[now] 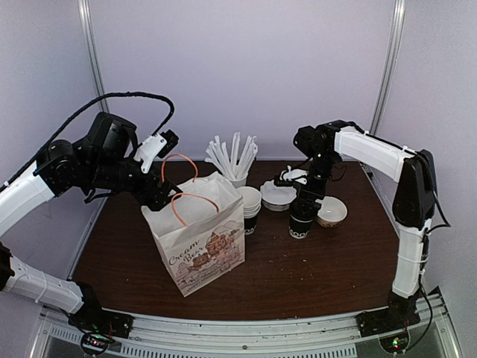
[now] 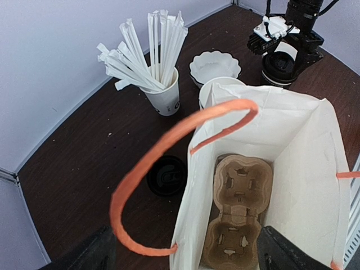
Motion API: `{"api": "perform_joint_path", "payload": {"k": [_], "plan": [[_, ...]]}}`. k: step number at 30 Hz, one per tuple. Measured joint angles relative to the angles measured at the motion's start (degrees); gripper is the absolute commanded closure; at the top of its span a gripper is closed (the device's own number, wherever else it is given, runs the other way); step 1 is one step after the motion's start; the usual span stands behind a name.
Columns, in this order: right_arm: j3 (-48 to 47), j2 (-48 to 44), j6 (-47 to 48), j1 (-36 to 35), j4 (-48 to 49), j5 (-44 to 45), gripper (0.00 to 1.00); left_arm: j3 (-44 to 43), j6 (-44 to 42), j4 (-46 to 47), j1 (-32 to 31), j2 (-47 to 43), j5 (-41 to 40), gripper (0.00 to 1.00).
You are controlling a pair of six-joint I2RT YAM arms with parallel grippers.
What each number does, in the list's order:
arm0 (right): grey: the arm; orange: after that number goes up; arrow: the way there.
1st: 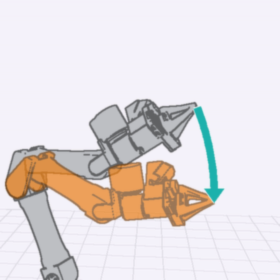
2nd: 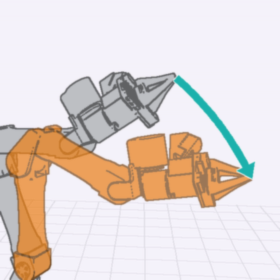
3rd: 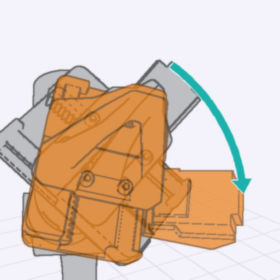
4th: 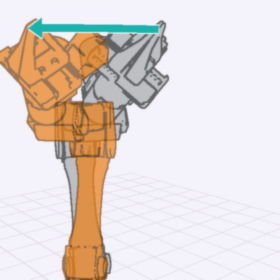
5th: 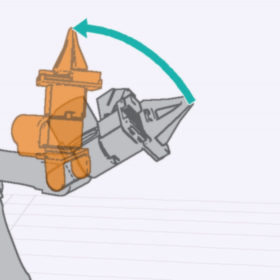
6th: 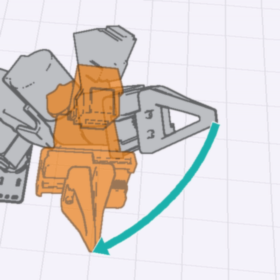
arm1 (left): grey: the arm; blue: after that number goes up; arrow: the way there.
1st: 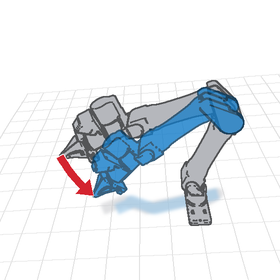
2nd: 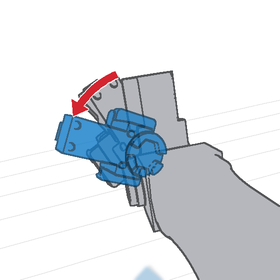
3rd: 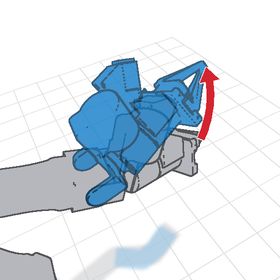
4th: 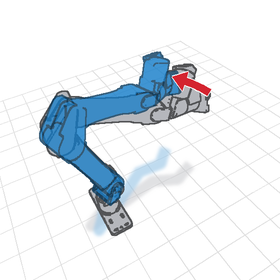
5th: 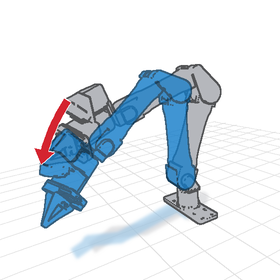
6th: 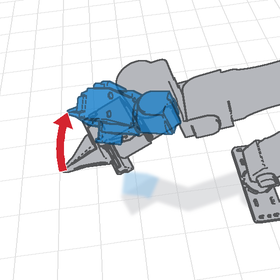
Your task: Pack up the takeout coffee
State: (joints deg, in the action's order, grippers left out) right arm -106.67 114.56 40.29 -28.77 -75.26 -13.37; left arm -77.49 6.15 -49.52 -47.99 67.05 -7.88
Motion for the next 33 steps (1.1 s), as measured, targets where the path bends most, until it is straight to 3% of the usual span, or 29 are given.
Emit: {"api": "perform_joint_path", "payload": {"k": [5, 20, 33], "plan": [[0.0, 0.11, 0.02, 0.0, -0.52, 0.02, 0.21, 0.09, 0.0, 0.0, 0.0, -0.04, -0.02, 0.09], [0.66, 0.11, -0.07, -0.63, 0.33, 1.95, 0.18, 0.26, 0.0, 0.0, 0.0, -0.46, -0.02, 0.09], [1.31, -1.07, -1.07, -1.66, 0.0, 3.37, 0.28, 0.17, -0.2, -0.28, 0.0, -0.48, -0.74, 0.09]]}}
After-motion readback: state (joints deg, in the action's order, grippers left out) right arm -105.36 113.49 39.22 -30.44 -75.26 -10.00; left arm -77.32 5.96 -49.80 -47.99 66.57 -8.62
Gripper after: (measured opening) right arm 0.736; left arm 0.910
